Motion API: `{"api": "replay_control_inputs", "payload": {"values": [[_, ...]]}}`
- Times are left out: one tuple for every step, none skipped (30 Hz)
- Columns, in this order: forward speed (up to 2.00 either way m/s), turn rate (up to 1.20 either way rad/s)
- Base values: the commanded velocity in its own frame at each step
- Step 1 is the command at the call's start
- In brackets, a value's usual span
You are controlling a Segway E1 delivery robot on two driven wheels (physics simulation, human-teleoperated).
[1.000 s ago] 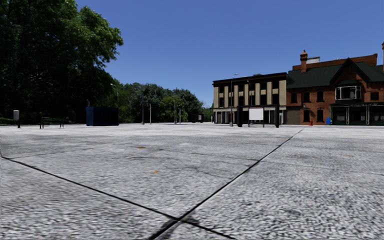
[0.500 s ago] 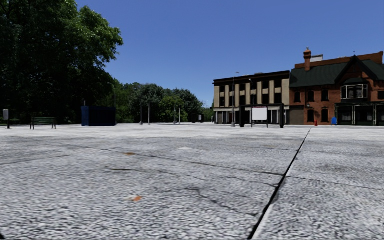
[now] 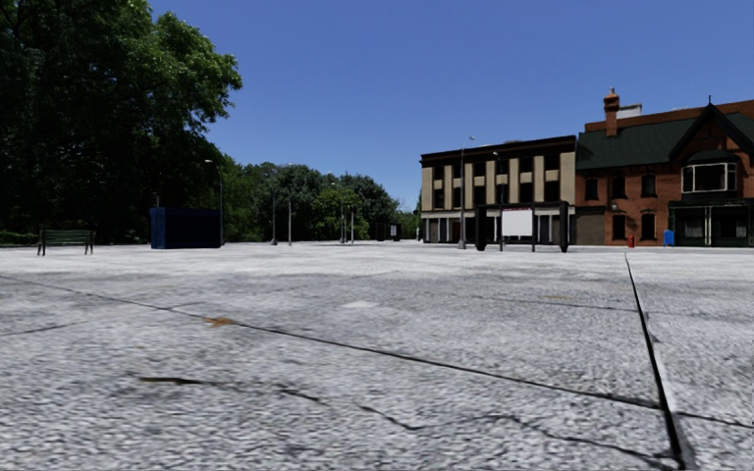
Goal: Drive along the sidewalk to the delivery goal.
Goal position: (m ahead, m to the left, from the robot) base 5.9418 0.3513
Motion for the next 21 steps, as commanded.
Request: {"api": "replay_control_inputs", "payload": {"values": [[2.00,0.00],[2.00,0.00],[2.00,0.00],[2.00,0.00],[2.00,0.00],[2.00,0.00],[2.00,0.00],[2.00,0.00],[2.00,0.00],[2.00,0.00],[2.00,0.00],[2.00,0.00],[2.00,0.00],[2.00,0.00],[2.00,0.00],[2.00,0.00],[2.00,0.00],[2.00,0.00],[2.00,0.00],[2.00,0.00],[2.00,0.00]]}}
